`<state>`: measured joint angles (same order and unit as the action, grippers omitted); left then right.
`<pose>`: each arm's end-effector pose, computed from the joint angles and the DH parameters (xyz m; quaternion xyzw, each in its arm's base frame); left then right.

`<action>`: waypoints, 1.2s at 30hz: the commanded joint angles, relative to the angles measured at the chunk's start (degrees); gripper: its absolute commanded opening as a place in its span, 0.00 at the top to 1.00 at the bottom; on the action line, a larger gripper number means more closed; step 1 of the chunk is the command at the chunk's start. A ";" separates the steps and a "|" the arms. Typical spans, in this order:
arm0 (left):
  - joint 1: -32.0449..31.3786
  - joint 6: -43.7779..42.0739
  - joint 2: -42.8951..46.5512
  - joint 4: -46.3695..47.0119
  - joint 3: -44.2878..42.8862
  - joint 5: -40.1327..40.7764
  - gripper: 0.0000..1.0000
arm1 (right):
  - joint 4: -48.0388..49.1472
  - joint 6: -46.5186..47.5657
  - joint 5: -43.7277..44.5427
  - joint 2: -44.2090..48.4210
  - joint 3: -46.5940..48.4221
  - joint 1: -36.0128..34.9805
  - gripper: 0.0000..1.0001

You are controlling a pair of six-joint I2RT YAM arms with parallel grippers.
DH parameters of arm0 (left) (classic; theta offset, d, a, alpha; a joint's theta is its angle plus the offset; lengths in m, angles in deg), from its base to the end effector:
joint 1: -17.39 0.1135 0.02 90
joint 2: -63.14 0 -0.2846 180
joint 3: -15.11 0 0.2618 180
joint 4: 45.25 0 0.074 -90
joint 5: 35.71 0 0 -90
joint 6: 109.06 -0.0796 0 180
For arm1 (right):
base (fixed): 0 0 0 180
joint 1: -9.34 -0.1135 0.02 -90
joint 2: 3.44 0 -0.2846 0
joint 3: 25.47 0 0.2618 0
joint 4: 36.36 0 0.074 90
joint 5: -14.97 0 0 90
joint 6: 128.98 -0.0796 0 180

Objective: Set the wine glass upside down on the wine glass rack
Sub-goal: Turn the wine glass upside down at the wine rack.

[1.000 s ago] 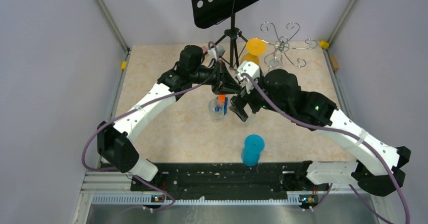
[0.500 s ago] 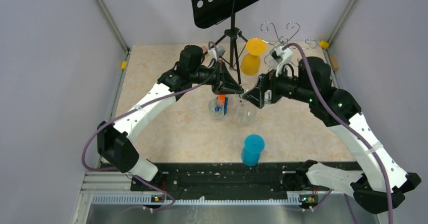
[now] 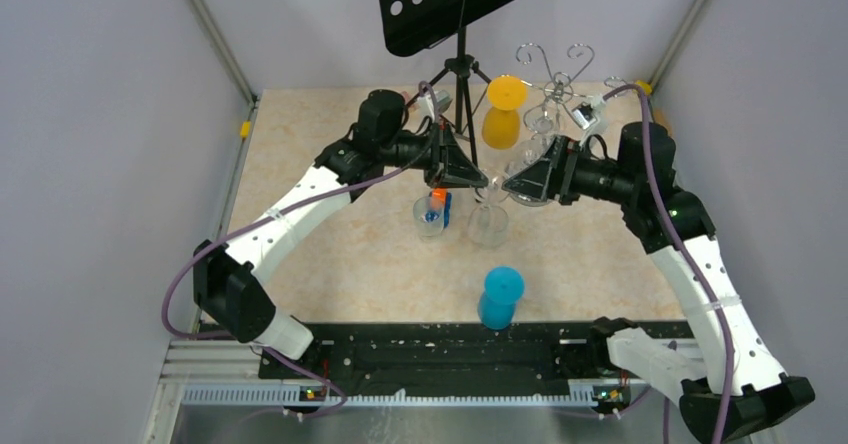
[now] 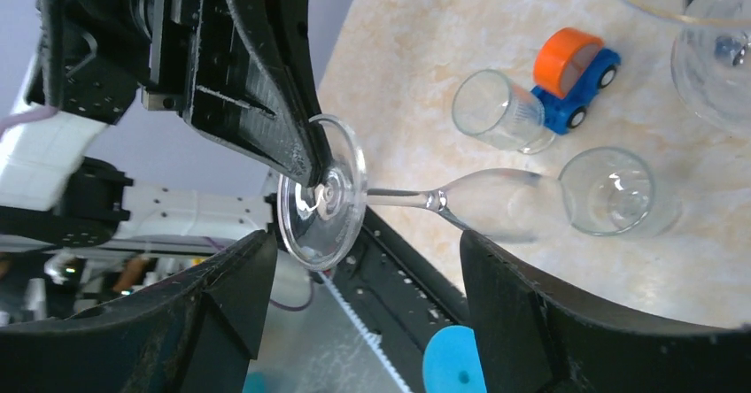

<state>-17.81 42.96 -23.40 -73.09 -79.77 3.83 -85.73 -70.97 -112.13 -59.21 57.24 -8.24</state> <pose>0.2746 -0.2688 0.3939 0.0680 0.7756 -0.6218 0.0840 0.1956 0.1123 0.4150 -0.0767 0.8039 0.4611 0.3678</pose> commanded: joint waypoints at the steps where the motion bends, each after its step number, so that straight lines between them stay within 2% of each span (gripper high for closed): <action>1: -1.30 -0.80 -0.26 5.27 -1.67 -2.52 1.00 | 10.63 -12.03 -9.10 3.25 -4.63 4.03 0.25; 13: -2.59 -1.18 -1.00 6.40 -3.49 -3.42 1.00 | 16.11 -17.22 -11.66 3.12 -7.80 5.60 0.55; 17: -2.62 -1.15 -0.89 6.80 -3.70 -3.00 1.00 | 14.72 -16.58 -12.16 2.39 -7.65 5.63 0.56; 21: -2.60 -0.53 -0.93 8.10 -3.72 -2.31 1.00 | 11.82 -14.55 -12.03 1.63 -6.71 5.80 0.52; 26: -2.64 0.12 -1.80 9.23 -4.89 -2.75 1.00 | 13.87 -16.30 -13.32 1.20 -7.51 5.80 0.54; 30: -2.69 0.20 -2.55 9.31 -5.96 -2.93 1.00 | 17.02 -18.79 -14.78 1.25 -8.80 5.78 0.74; 34: -2.69 0.46 -3.25 9.49 -6.60 -3.32 1.00 | 19.01 -20.19 -15.37 1.31 -9.75 5.77 0.86; 36: -2.69 0.49 -3.41 9.52 -6.60 -3.42 1.00 | 19.12 -20.14 -15.43 1.27 -9.78 5.75 0.96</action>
<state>-20.20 42.67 -26.63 -68.30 -83.04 1.75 -70.32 -90.10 -125.88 -57.99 47.77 -2.93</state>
